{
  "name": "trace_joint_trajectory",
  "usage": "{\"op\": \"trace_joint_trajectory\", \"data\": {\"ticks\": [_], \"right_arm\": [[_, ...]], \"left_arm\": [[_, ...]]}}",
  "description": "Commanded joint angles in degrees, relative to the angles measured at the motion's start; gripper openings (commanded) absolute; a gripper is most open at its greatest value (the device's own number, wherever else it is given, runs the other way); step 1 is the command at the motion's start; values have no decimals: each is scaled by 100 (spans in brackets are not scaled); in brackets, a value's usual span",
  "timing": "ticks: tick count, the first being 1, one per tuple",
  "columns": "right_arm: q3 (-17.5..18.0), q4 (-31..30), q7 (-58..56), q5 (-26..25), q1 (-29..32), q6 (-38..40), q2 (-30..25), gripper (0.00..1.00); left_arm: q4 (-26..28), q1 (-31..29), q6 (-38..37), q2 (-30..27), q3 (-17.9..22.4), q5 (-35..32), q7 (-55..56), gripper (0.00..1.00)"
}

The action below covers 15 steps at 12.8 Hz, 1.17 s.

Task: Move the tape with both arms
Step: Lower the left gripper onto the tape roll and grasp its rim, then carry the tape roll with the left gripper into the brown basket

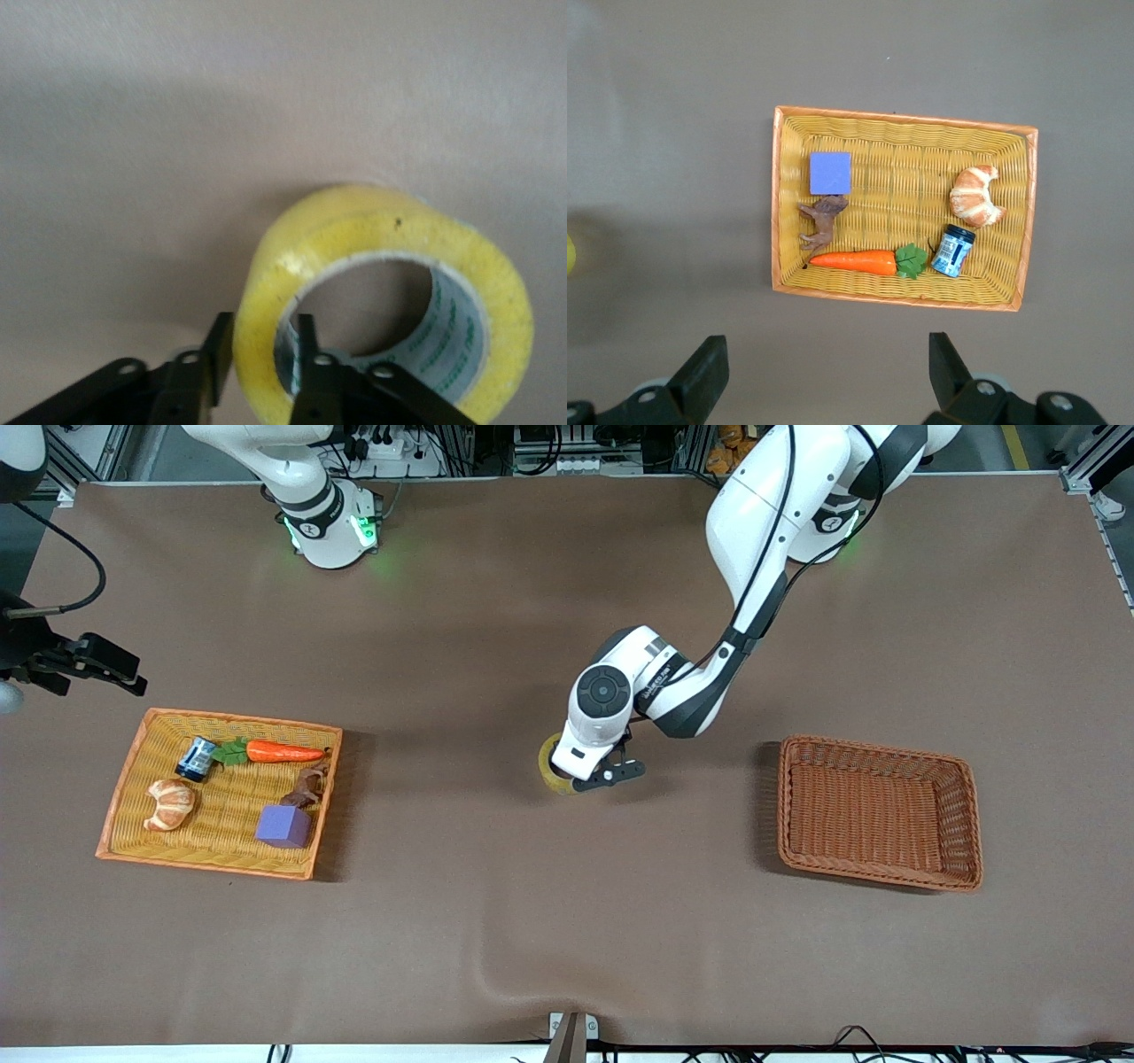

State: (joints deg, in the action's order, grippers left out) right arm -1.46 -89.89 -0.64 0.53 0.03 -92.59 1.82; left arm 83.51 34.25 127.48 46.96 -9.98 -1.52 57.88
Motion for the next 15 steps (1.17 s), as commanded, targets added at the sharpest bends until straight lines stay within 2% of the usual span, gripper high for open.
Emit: {"op": "trace_joint_trajectory", "data": {"ticks": [1, 4, 7, 11, 13, 15], "right_arm": [[14, -20, -33, -61, -73, -49, -68, 100], [5, -37, -33, -61, -152, -66, -51, 100], [-4, -46, -41, -123, -117, -66, -33, 100], [-13, -55, -41, -123, -108, -66, -33, 100], [-13, -63, -41, -132, -117, -66, -33, 100], [-13, -63, -41, -132, -108, -66, -24, 100]], "left_arm": [[-36, -250, -74, -230, 13, -138, 57, 0], [139, -1066, -345, -1081, 5, -146, -39, 0], [149, -2313, -1214, -1803, -39, -77, -739, 0], [306, -3668, -1787, -1858, -48, -67, -2199, 0], [744, -4082, -1692, -1796, -48, -146, -2587, 0], [1183, -4346, -1167, -1761, -48, -146, -2895, 0]]}}
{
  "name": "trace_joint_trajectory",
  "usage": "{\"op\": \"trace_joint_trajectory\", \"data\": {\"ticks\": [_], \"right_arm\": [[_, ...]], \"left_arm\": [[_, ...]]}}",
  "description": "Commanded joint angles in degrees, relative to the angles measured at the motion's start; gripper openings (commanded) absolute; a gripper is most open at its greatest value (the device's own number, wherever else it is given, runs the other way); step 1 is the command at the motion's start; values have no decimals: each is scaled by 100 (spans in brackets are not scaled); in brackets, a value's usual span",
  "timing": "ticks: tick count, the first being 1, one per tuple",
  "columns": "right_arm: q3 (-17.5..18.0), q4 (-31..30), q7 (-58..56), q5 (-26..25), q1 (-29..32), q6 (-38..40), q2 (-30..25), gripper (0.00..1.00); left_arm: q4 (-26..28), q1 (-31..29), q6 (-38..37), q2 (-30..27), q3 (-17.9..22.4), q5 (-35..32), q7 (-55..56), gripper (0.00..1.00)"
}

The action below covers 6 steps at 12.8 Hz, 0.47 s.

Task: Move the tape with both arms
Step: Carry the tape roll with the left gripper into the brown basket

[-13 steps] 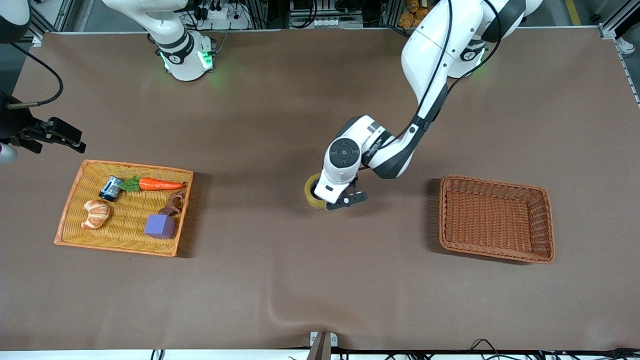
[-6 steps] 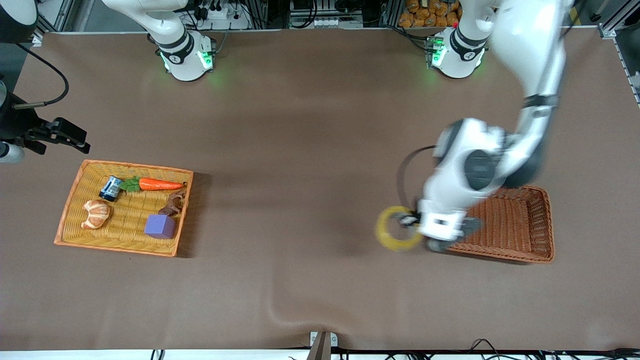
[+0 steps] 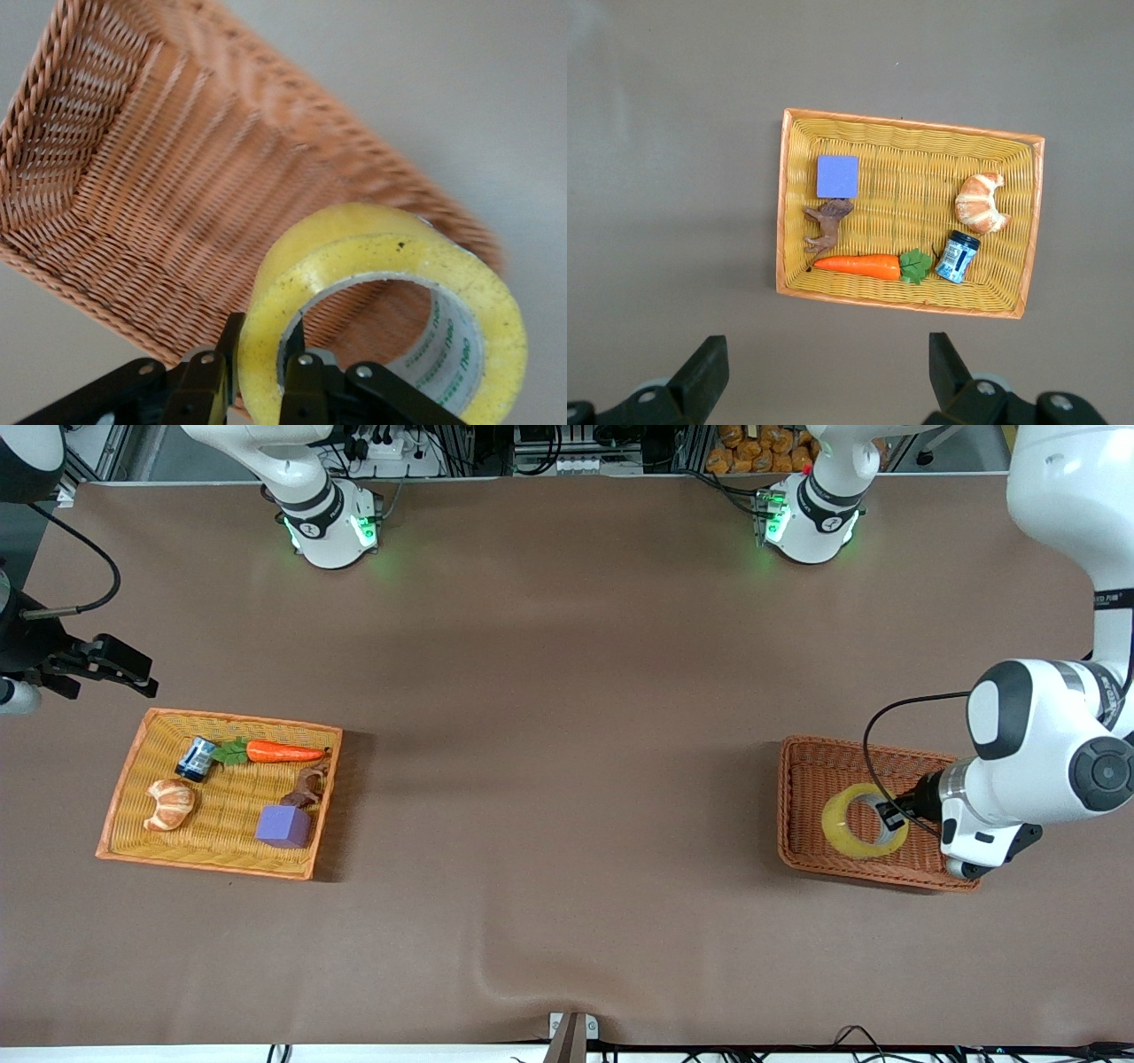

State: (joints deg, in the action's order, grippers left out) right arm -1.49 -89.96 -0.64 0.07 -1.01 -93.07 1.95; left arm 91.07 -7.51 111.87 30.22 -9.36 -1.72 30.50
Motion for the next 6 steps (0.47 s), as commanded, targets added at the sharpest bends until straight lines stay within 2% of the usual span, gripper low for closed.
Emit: {"op": "trace_joint_trajectory", "data": {"ticks": [1, 4, 5, 6], "right_arm": [[-9, -66, -41, -86, -5, -19, -37, 100], [-9, -57, -41, -86, 4, -19, -28, 100], [-18, -48, -41, -86, 4, -19, -28, 100], [-18, -40, -41, -77, 4, -19, -28, 100]], "left_arm": [[569, -180, 579, -34, -92, -135, -202, 0], [640, -250, 827, 238, -66, -433, -238, 0], [640, -251, 827, 238, -66, -469, -238, 3], [614, -233, 827, 204, -66, -539, -238, 52]]}}
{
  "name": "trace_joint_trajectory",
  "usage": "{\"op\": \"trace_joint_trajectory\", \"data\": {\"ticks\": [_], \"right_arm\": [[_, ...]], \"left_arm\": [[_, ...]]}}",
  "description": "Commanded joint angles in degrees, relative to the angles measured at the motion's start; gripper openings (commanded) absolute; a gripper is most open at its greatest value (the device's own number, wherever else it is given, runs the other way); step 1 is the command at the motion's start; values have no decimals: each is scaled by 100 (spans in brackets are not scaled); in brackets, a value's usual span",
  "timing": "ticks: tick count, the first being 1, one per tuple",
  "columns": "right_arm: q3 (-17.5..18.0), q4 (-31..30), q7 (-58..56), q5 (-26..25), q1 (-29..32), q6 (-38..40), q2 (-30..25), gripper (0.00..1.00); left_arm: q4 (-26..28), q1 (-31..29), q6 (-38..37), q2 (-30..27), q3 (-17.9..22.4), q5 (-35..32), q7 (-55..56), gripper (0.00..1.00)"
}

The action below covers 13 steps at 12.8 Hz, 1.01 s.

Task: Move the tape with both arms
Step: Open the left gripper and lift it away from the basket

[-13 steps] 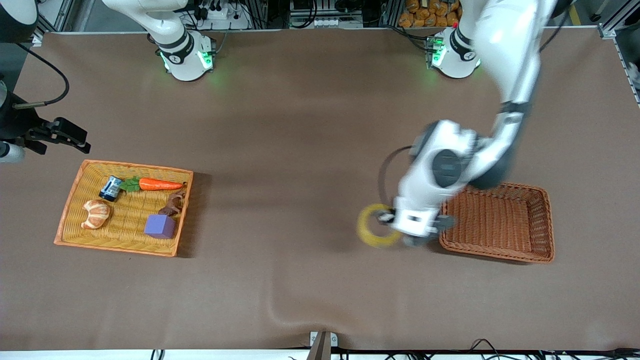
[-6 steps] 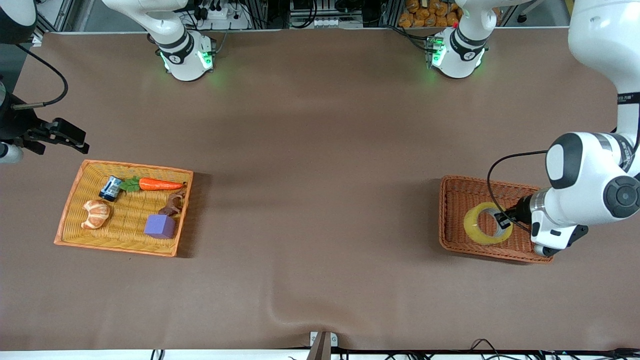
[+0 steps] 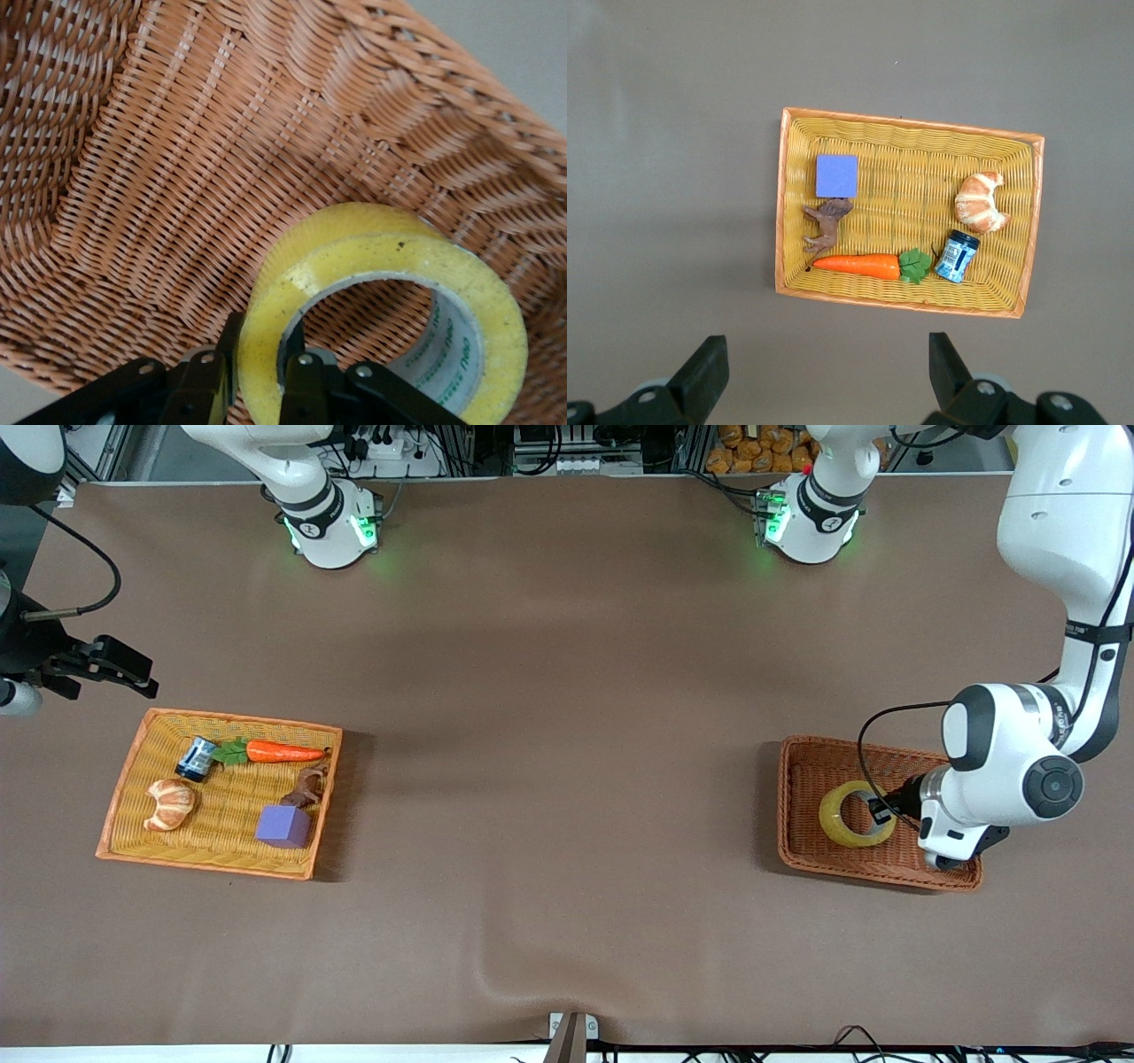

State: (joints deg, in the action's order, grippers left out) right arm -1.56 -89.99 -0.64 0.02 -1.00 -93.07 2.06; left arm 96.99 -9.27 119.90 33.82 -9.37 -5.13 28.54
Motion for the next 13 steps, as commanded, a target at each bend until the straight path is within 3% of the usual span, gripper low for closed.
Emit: {"op": "trace_joint_trajectory", "data": {"ticks": [1, 6, 10, 13], "right_arm": [[-11, -28, -41, -64, 3, -19, -47, 100], [-11, -19, -41, -37, 3, -27, -48, 100], [-29, -10, -41, -11, 47, -19, -56, 100], [-29, -10, -41, 16, 65, -1, -65, 100]], "left_arm": [[-65, -74, 24, -261, -82, -433, -68, 100], [-452, -13, -133, -1454, -319, -568, -226, 100], [-461, -13, -905, -2422, -846, -524, -217, 100], [-461, -66, -1495, -2845, -953, -489, -270, 100]]}}
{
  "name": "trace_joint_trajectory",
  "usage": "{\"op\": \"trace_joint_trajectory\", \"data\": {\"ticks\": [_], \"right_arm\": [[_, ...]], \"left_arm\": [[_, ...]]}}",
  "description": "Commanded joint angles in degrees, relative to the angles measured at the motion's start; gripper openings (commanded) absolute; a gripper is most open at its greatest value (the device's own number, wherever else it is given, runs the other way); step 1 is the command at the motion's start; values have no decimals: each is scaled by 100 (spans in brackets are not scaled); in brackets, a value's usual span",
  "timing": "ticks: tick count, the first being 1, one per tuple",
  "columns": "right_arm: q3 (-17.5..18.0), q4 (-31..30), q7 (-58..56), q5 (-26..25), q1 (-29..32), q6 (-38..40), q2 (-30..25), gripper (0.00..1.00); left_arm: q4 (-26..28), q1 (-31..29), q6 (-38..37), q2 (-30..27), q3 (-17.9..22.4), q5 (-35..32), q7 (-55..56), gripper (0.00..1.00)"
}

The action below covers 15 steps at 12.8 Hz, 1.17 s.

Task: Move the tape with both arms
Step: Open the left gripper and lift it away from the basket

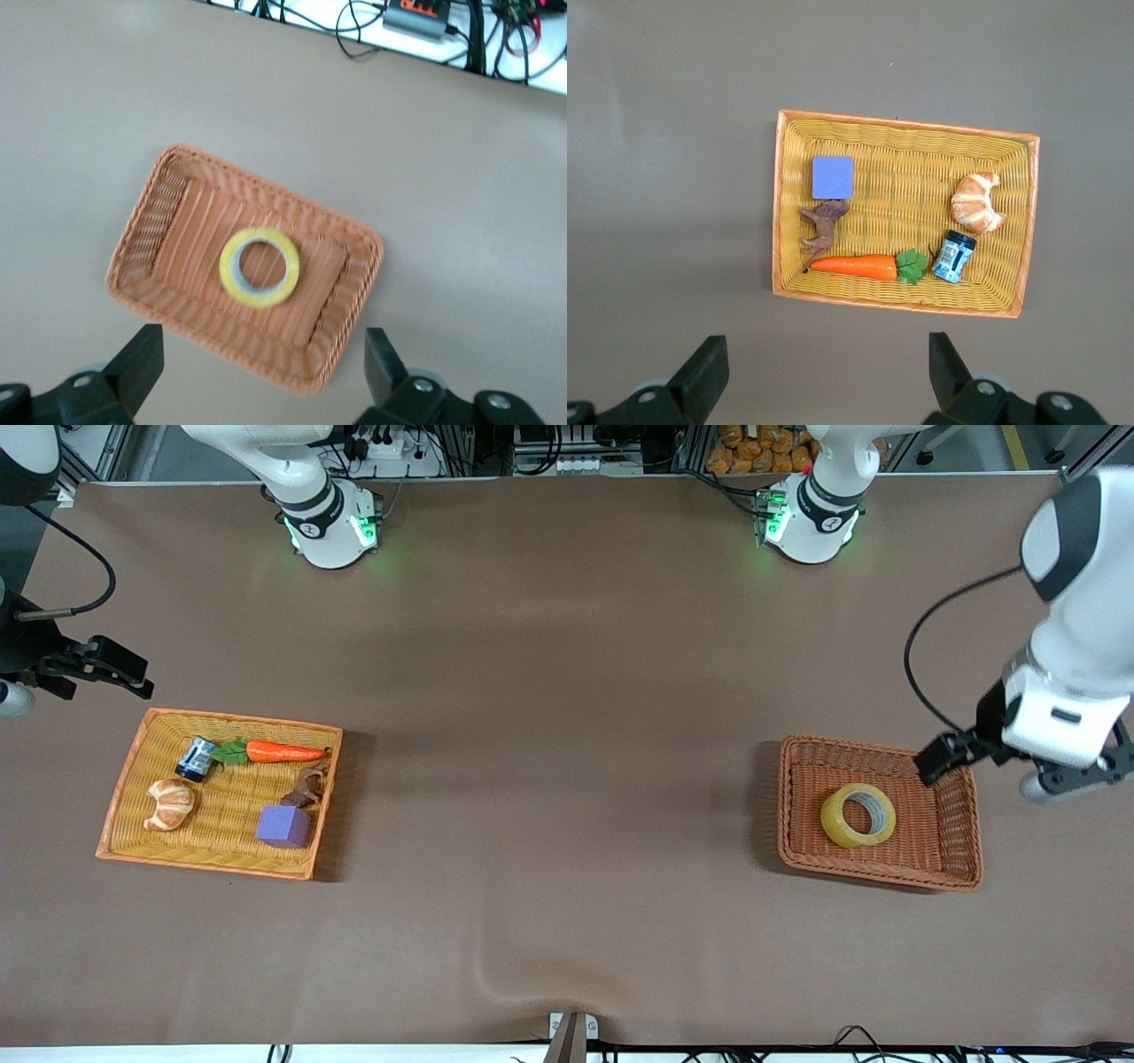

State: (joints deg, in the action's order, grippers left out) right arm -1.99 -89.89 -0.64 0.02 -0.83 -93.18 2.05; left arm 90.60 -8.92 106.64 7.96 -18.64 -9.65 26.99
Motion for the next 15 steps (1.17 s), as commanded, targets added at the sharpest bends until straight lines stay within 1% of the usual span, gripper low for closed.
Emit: {"op": "trace_joint_trajectory", "data": {"ticks": [1, 2, 4, 5, 6, 7, 8, 10, 12, 13, 15], "right_arm": [[15, -20, -41, 15, 39, 2, -56, 100], [23, -20, -41, 24, 39, 19, -56, 100], [23, -20, -41, 15, 30, 28, -56, 100], [23, -20, -41, 15, 38, 11, -56, 100], [23, -28, -41, 24, 39, 10, -47, 100], [23, -28, -41, 24, 47, 37, -47, 100], [23, -28, -41, 33, 47, 28, -38, 100], [23, -37, -41, 33, 39, 28, -38, 100], [23, -20, -41, 42, 65, -16, -29, 100], [15, -20, -41, 77, 65, -16, -20, 100], [15, -20, -41, 165, 56, -16, -3, 100]], "left_arm": [[168, -14, -257, -408, 53, 102, -393, 100], [159, 74, -275, -496, 158, 243, -822, 100], [133, 416, -546, -655, 780, 585, -1439, 100], [81, 478, -739, -681, 974, 761, -1660, 100], [-94, 549, -1046, -656, 1063, 815, -1871, 100], [-287, 602, -1327, -621, 1081, 798, -1968, 100], [-358, 646, -1565, -620, 1125, 789, -1978, 100], [-377, 664, -1629, -638, 1196, 816, -1978, 100], [-455, 664, -1795, -577, 1152, 807, -1978, 100], [-560, 664, -1822, -533, 1152, 798, -1978, 100], [-588, 646, -1822, -532, 1143, 772, -1978, 100]]}}
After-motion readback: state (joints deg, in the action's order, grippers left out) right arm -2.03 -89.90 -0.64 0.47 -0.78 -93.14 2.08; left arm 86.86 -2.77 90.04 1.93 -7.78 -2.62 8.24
